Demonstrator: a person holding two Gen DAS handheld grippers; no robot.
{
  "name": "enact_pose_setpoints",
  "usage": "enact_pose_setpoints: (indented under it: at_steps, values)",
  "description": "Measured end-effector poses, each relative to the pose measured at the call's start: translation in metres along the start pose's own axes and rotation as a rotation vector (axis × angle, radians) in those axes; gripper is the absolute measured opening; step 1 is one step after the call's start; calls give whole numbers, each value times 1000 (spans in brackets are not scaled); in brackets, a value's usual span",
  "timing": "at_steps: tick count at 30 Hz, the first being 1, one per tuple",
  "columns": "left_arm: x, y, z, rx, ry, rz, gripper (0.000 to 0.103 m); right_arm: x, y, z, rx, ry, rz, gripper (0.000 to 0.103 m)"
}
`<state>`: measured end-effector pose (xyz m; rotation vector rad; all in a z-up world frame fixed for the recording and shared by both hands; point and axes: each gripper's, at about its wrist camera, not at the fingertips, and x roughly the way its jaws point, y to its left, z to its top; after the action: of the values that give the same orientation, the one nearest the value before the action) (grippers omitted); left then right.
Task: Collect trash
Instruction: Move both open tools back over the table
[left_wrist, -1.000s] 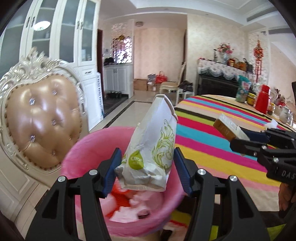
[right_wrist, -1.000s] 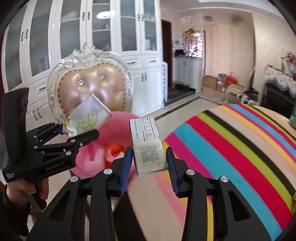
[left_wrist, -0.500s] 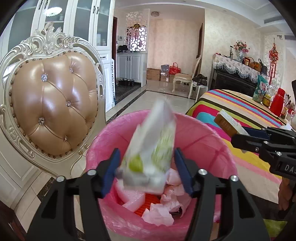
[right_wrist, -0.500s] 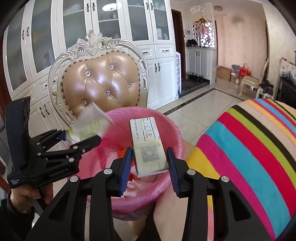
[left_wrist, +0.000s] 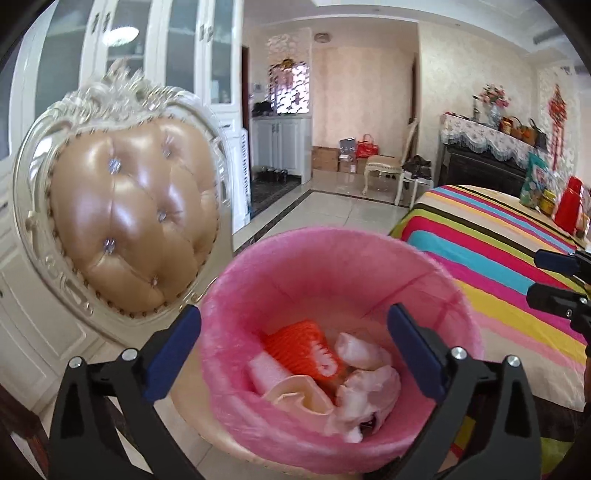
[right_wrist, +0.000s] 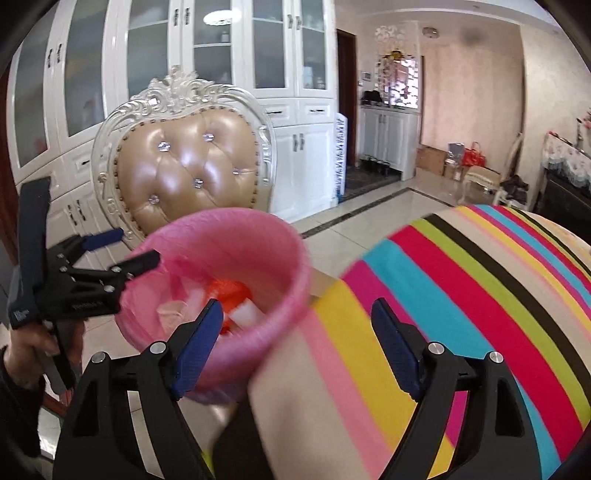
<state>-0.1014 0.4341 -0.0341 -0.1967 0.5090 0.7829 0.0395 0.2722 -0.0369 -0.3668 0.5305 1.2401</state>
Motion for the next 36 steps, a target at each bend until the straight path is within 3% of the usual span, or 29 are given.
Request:
enact_pose_setpoints:
  at_steps: [4,9,19,24,28,36]
  values:
    - [-13,-44,10,59,-28,-73,98,-28,-30,-18,36,-4,-79,78]
    - [-24,-128,24,152,-46,-212,98,-77,-82,-52,110,-2,-207,78]
    - [-36,-329,19,292,34,-526,98,-197,-201,-136,331,-22,-489,78]
    - [-40,-421,4,353,69,-627,98,-259,-256,-176,449,-47,-621,78]
    - [-41,-487,-7,401,81,-681,98,-294,-292,-202,518,-52,-708,78]
    - [-19,-592,-28,527,131,-703,98,-330,-371,-250,659,2,-820,78]
